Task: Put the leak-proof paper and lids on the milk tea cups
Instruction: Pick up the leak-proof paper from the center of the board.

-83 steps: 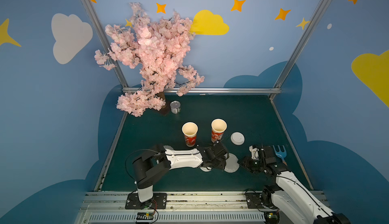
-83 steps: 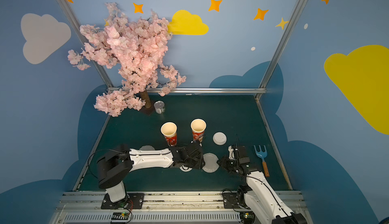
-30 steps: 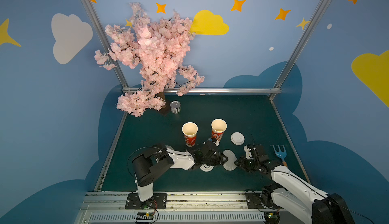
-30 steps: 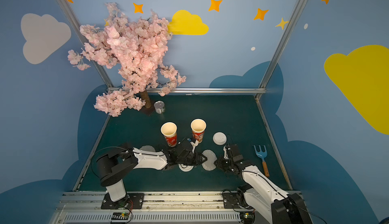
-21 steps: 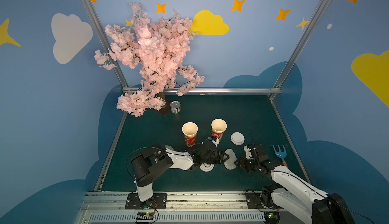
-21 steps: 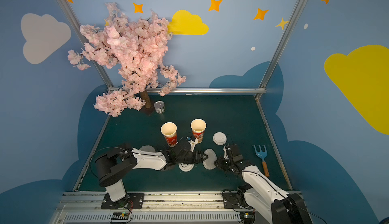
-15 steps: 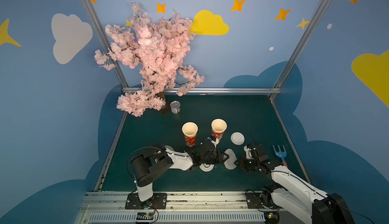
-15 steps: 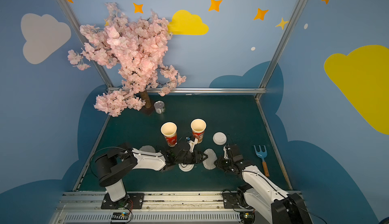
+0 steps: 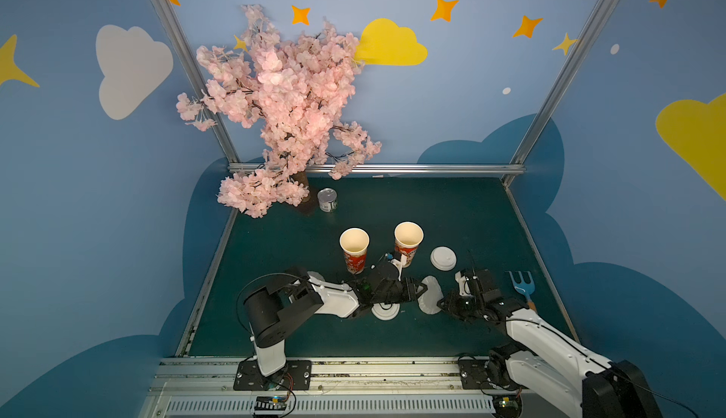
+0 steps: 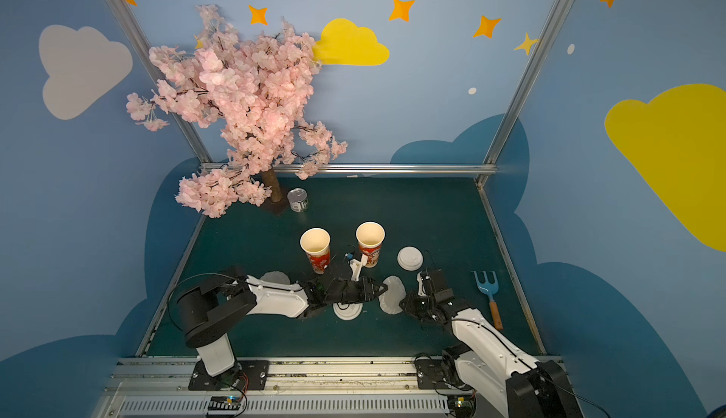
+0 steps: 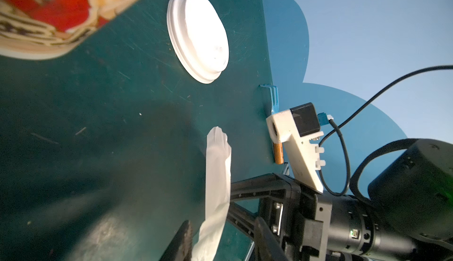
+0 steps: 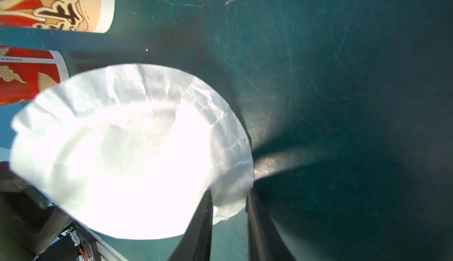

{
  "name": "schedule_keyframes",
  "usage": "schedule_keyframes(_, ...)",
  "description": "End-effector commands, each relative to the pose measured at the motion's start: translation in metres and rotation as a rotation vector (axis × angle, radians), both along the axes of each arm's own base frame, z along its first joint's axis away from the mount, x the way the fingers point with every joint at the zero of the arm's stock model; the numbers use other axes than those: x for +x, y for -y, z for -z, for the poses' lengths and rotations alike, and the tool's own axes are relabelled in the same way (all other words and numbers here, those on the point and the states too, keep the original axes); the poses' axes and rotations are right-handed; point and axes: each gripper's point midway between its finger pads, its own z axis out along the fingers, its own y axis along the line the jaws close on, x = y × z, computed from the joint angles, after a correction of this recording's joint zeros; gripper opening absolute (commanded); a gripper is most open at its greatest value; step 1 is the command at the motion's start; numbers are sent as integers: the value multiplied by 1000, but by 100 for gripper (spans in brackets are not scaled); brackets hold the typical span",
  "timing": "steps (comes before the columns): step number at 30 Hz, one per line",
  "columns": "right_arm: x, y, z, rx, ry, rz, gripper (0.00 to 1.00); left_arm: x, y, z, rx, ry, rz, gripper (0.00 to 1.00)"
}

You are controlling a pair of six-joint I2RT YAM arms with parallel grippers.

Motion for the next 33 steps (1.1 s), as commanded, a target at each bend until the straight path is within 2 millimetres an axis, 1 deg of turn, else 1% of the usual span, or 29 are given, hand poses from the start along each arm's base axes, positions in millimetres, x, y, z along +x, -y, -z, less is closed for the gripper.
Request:
schedule_keyframes(1, -5, 4, 4, -30, -35, 9, 26, 2, 7, -6, -21, 0, 19, 40)
schedule_keyframes(5, -5, 5, 3, -34, -32, 12, 26, -1, 0, 0, -4, -7, 12, 36)
schedule_keyframes(13, -6, 6, 3, -38, -33, 14, 26, -13, -3, 6, 56, -4, 69, 35)
schedule_keyframes(14, -6, 6, 4, -40, -34, 15, 26, -14, -3, 6, 59, 0, 74, 35)
schedule_keyframes(15, -6, 7, 4, -41, -37, 15, 26, -16, -4, 7, 65, 0, 74, 31)
schedule_keyframes(21, -7, 7, 4, -41, -33, 17, 26, -18, -6, 3, 77, 15, 78, 28)
schedule_keyframes(23, -6, 7, 4, -41, -33, 17, 26, -19, -5, 3, 77, 16, 81, 20)
schedule_keyframes(29, -7, 7, 4, -42, -34, 17, 26, -18, -6, 2, 88, 20, 73, 18)
schedule_keyframes(32, -7, 8, 4, -43, -33, 19, 26, -19, -6, 2, 91, 21, 77, 9)
schedule_keyframes(33, -6, 8, 3, -41, -30, 19, 26, -19, -6, 2, 91, 22, 78, 4)
